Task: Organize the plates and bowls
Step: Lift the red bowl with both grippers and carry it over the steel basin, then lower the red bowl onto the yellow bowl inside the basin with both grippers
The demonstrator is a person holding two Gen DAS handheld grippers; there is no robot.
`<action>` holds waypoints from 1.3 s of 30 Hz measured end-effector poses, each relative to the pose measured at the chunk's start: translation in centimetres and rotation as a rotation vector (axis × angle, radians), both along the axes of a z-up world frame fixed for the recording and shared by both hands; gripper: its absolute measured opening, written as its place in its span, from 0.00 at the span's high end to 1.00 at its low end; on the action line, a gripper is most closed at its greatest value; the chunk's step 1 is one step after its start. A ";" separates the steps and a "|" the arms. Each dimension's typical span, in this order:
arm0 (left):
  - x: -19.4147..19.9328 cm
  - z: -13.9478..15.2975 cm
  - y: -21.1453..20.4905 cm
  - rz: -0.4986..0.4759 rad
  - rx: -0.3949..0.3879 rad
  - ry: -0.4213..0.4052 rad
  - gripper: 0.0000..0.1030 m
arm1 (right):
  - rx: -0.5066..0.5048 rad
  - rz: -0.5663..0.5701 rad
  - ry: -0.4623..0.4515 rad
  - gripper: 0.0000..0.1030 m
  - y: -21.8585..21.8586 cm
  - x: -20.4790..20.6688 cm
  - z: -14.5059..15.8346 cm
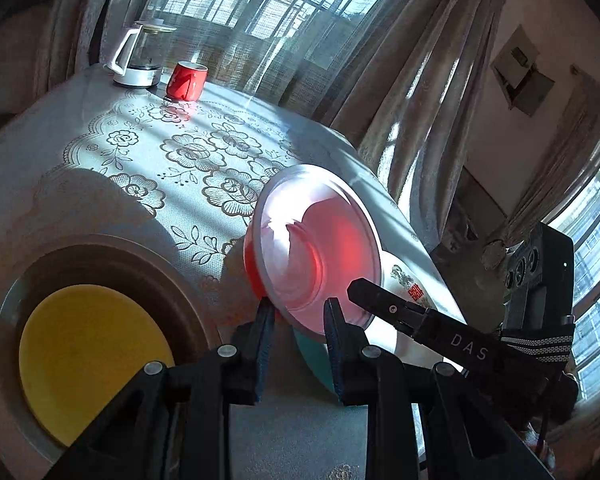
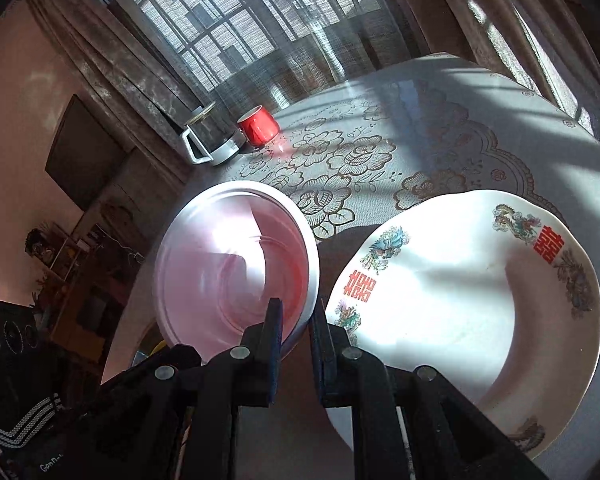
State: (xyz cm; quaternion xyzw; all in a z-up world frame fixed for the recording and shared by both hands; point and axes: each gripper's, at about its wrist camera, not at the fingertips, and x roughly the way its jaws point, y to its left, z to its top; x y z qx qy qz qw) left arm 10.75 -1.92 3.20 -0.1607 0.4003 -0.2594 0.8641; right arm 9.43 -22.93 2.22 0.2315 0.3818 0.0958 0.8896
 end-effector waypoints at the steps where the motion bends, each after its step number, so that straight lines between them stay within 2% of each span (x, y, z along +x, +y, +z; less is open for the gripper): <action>1: 0.0 0.0 0.5 0.013 -0.004 0.000 0.76 | 0.002 0.009 0.002 0.88 0.2 -0.1 0.0; 12: -1.4 0.5 5.5 0.091 0.057 -0.045 0.76 | -0.017 0.144 0.017 0.88 4.7 -0.8 -0.2; 24: -2.8 0.2 11.2 0.168 0.012 0.012 0.79 | -0.015 0.268 0.006 0.88 9.3 -1.9 0.7; 39: -4.1 -2.7 13.9 0.233 0.047 0.093 0.81 | -0.014 0.341 0.081 0.87 12.5 -1.7 -1.1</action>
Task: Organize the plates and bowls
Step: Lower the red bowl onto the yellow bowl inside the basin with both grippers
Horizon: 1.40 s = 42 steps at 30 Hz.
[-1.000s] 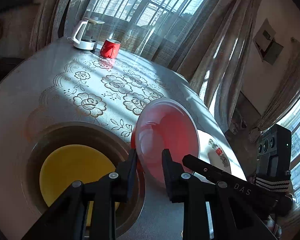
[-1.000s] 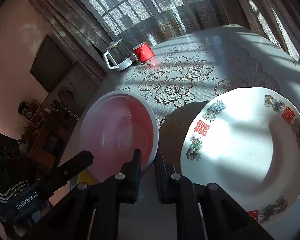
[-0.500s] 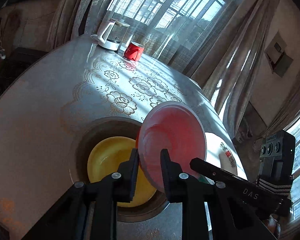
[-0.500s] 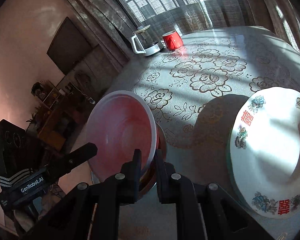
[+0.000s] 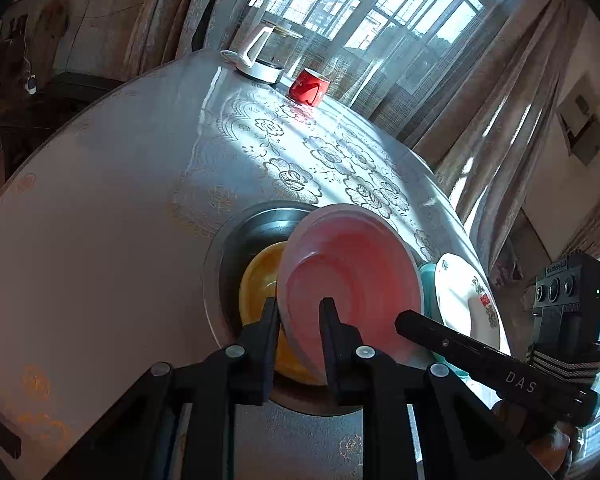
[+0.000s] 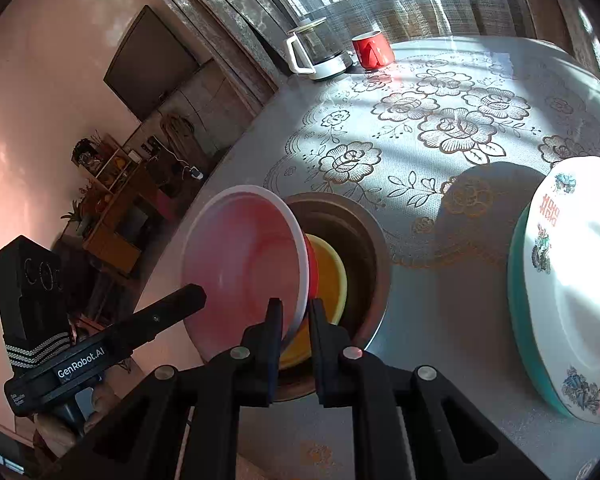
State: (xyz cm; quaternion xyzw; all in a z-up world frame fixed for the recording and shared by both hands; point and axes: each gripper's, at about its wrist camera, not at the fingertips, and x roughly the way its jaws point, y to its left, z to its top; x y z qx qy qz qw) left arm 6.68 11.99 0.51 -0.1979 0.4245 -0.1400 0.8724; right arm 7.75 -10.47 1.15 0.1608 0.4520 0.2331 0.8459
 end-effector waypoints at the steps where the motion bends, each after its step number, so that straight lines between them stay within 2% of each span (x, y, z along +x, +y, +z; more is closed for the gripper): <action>1: 0.0 -0.1 0.0 0.002 0.002 0.004 0.81 | 0.000 0.001 0.010 0.87 0.1 0.1 -0.2; 18: 0.5 -1.5 -0.2 0.016 0.076 0.042 0.84 | -0.039 -0.016 0.032 0.86 0.5 0.6 -1.5; 30: 0.6 -1.7 -0.3 0.017 0.123 0.030 0.86 | -0.043 -0.035 0.023 0.85 0.1 0.7 -1.8; 32: 0.6 -1.7 -0.4 0.016 0.133 0.029 0.87 | -0.063 -0.023 0.009 0.85 0.3 0.7 -1.7; 36: 0.8 -1.7 -0.7 0.016 0.166 0.020 0.87 | -0.176 0.005 -0.049 0.85 1.8 0.4 -1.5; 42: 1.2 -1.8 -0.9 0.021 0.207 0.010 0.87 | -0.219 0.018 -0.066 0.89 2.1 1.1 -1.4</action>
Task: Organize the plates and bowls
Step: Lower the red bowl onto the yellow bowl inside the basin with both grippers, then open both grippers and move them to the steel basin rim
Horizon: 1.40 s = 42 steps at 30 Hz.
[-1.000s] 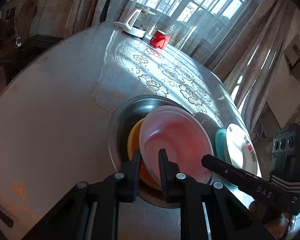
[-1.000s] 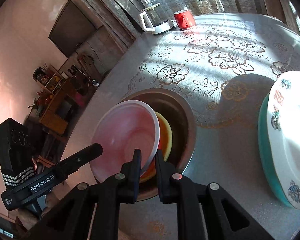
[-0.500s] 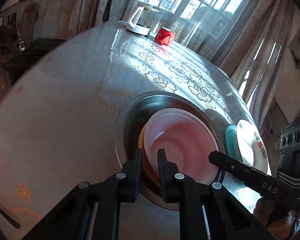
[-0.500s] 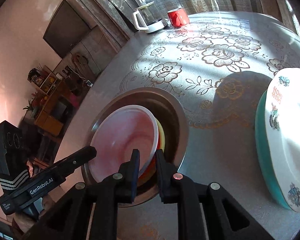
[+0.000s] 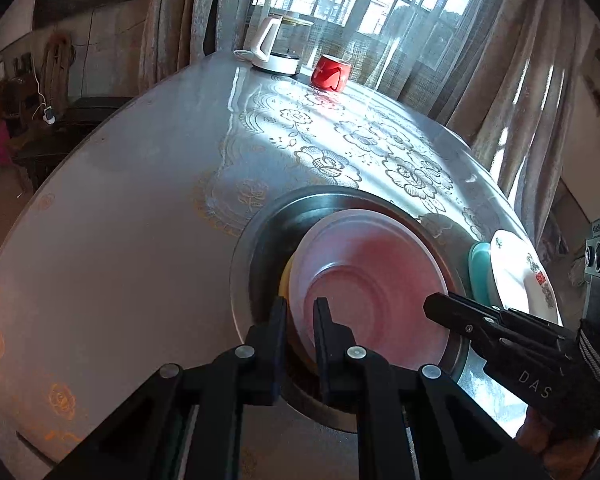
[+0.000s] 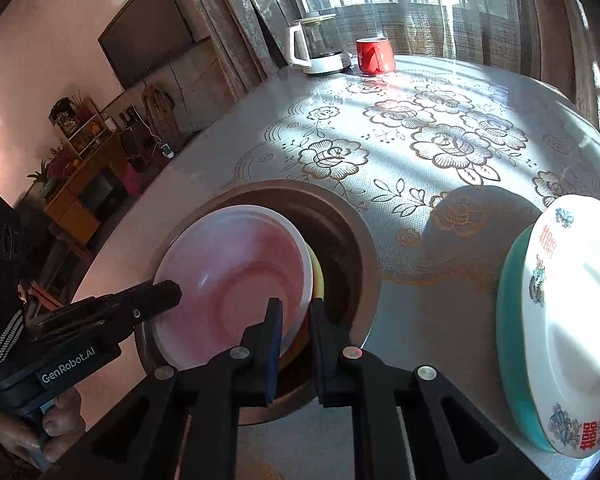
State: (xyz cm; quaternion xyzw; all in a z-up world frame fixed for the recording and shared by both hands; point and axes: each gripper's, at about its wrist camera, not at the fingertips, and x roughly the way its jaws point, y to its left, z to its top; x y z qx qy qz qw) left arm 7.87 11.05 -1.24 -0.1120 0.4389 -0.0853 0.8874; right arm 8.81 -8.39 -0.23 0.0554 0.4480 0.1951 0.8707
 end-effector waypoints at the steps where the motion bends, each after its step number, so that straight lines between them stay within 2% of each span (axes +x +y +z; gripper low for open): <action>1: 0.1 0.0 0.0 0.000 0.003 -0.001 0.87 | 0.005 0.000 0.006 0.89 -0.1 0.2 0.0; 8: 0.1 -0.1 0.0 0.000 0.002 -0.005 0.87 | 0.045 -0.018 0.054 0.86 -0.7 0.8 -0.1; 26: 0.0 -0.1 -0.2 0.008 0.012 -0.013 0.86 | -0.018 -0.005 -0.006 0.87 0.0 1.0 -0.1; 42: -0.3 0.1 -0.3 0.020 0.039 -0.021 0.85 | -0.015 -0.014 -0.017 0.87 -0.1 0.8 -0.1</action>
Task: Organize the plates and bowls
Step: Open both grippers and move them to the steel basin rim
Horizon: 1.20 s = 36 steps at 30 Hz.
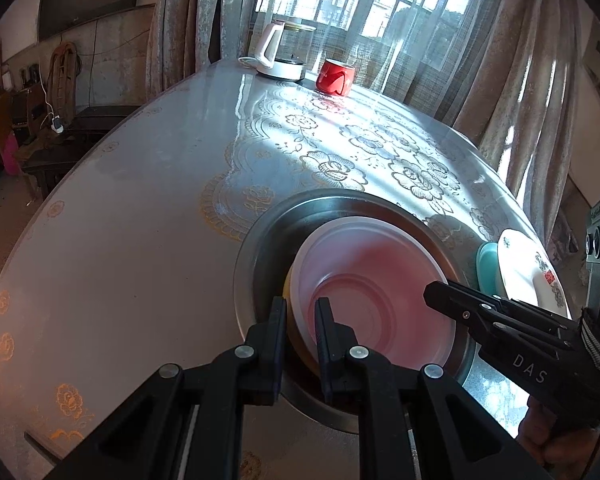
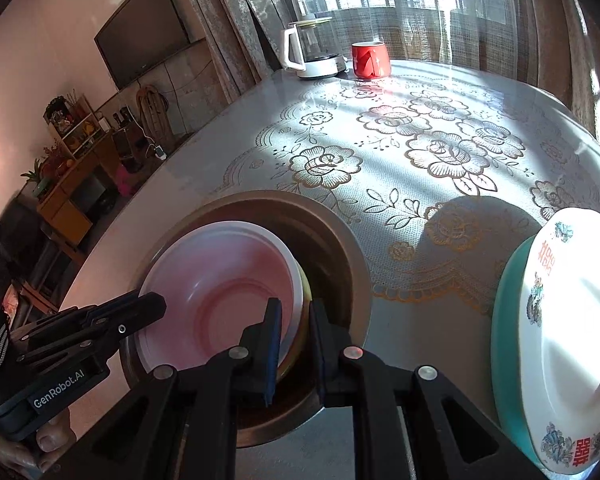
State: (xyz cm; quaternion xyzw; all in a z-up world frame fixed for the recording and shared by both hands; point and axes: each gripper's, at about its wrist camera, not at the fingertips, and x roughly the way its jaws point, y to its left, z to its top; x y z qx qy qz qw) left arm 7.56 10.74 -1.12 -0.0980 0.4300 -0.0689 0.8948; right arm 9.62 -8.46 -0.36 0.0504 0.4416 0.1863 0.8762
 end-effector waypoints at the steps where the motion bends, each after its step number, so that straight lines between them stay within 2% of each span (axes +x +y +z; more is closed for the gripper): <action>1: 0.0 0.0 0.0 0.002 0.003 -0.002 0.85 | 0.005 -0.001 0.002 0.87 -0.1 0.0 0.0; 19: -0.8 0.6 0.7 0.018 -0.016 -0.022 0.85 | 0.087 -0.029 0.022 0.84 -1.4 -1.1 0.3; 29: -2.0 1.3 3.2 0.079 -0.076 -0.060 0.85 | 0.153 -0.067 -0.001 0.82 -3.0 -2.0 0.9; 33: -2.5 0.9 4.2 0.085 -0.105 -0.067 0.77 | 0.179 -0.088 -0.003 0.81 -3.9 -2.2 0.8; 36: -2.8 0.3 4.6 0.080 -0.132 -0.064 0.76 | 0.190 -0.105 0.007 0.77 -4.4 -2.2 0.4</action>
